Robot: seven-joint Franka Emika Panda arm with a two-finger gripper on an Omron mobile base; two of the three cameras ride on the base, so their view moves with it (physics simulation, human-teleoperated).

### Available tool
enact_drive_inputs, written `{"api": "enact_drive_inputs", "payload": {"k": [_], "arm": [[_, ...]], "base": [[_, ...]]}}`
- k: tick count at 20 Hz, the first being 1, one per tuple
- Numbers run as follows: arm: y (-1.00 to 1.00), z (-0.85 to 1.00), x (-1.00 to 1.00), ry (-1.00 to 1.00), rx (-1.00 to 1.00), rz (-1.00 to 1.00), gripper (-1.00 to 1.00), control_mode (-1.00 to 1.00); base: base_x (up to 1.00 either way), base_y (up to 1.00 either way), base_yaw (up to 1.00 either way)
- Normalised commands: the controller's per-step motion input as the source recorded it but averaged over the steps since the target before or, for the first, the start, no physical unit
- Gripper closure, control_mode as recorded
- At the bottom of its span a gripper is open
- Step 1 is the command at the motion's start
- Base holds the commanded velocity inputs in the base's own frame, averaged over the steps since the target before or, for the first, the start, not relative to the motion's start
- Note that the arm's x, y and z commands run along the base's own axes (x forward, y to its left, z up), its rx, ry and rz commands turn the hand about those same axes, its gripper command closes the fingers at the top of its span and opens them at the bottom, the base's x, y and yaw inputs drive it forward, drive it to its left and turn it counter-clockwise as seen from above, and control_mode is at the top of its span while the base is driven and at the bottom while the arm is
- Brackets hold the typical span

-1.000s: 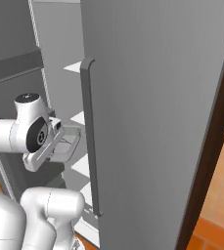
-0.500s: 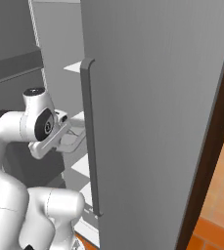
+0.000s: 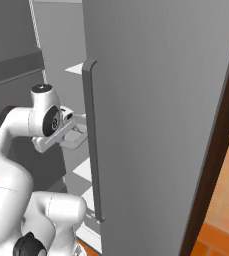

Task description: Take the meat container that has the fish and place it on the second highest rack of the freezer. Then take the vegetable container that has the lemon wedge and corn and place it on the highest rack of the freezer.

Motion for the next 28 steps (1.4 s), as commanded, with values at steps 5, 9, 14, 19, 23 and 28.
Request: {"api": "enact_drive_inputs", "payload": {"k": [5, 9, 14, 19, 23, 28], "arm": [[0.0, -0.01, 0.46, -0.15, 0.0, 0.0, 1.0, -1.0], [0.0, -0.08, 0.51, -0.11, 0.0, -0.02, 1.0, -1.0], [-0.08, -0.18, 0.51, -0.03, 0.0, -0.1, 1.0, -1.0], [-0.07, -0.03, 0.5, -0.05, 0.0, -0.08, 1.0, -1.0], [-0.06, -0.01, 0.38, -0.01, 0.0, -0.04, 1.0, -1.0], [-0.07, -0.01, 0.41, -0.01, 0.0, -0.01, 1.0, -1.0]], "base": [[0.0, 0.0, 0.0], [0.0, 0.0, 0.0], [0.0, 0.0, 0.0], [0.0, 0.0, 0.0], [0.0, 0.0, 0.0], [0.0, 0.0, 0.0]]}}
